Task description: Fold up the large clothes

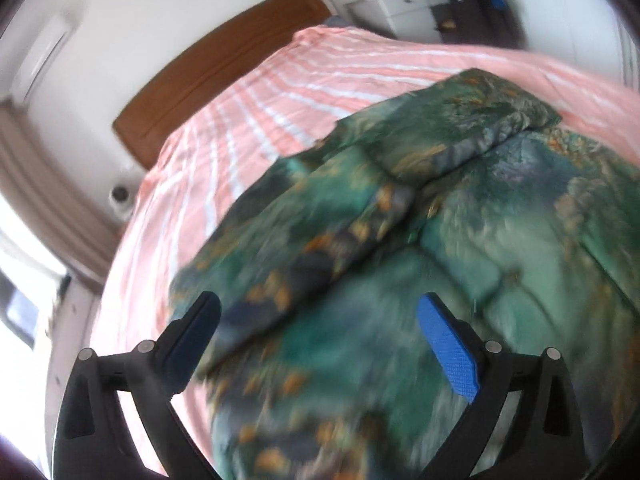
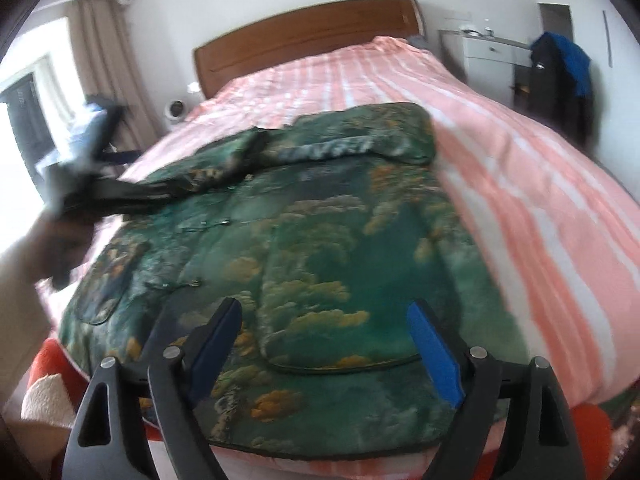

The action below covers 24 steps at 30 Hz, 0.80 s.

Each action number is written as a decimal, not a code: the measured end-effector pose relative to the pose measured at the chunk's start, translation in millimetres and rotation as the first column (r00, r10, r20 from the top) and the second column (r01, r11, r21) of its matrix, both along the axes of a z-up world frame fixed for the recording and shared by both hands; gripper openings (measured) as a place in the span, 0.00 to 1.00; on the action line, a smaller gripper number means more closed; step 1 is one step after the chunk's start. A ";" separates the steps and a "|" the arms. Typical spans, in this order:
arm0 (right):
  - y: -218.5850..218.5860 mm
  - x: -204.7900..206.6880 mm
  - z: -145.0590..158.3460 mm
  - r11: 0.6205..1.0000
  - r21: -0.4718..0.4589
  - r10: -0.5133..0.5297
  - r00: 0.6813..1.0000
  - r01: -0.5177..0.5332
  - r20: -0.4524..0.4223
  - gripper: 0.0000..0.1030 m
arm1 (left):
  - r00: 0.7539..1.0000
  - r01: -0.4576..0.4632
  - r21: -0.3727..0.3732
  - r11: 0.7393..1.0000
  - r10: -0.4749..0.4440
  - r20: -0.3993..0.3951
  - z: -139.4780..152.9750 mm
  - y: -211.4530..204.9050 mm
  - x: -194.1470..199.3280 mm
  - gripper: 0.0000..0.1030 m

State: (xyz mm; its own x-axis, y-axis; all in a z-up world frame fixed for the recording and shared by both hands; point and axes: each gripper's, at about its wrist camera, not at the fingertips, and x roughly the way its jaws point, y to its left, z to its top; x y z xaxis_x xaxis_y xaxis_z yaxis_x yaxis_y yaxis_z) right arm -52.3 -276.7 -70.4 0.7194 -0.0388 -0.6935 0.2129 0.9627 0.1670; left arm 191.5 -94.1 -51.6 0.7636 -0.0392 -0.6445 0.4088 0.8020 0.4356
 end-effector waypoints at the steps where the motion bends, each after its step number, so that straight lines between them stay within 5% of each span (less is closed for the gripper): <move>1: 0.1 -0.8 1.3 1.000 -0.015 -0.014 1.000 0.013 -0.015 0.86 | 1.000 -0.019 -0.018 1.000 0.019 -0.012 3.5 12.7 -9.4 0.97; 9: 9.3 -5.5 13.5 0.984 -0.156 -0.100 0.991 0.085 -0.093 0.86 | 0.985 -0.149 -0.149 0.978 0.134 -0.106 -8.2 77.3 -70.6 0.97; 24: 16.8 -14.7 24.0 0.949 -0.290 -0.160 0.982 0.125 -0.102 0.86 | 0.942 -0.320 -0.205 0.925 0.287 -0.174 -27.7 133.5 -107.1 0.97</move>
State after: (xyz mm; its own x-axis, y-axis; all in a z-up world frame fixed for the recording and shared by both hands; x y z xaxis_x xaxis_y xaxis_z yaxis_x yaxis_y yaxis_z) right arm -66.9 -259.9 -46.4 0.6025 -0.3408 -0.7217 0.3528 0.9248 -0.1422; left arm 84.5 39.4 -79.4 0.6657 0.0223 -0.7458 0.1734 0.9675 0.1838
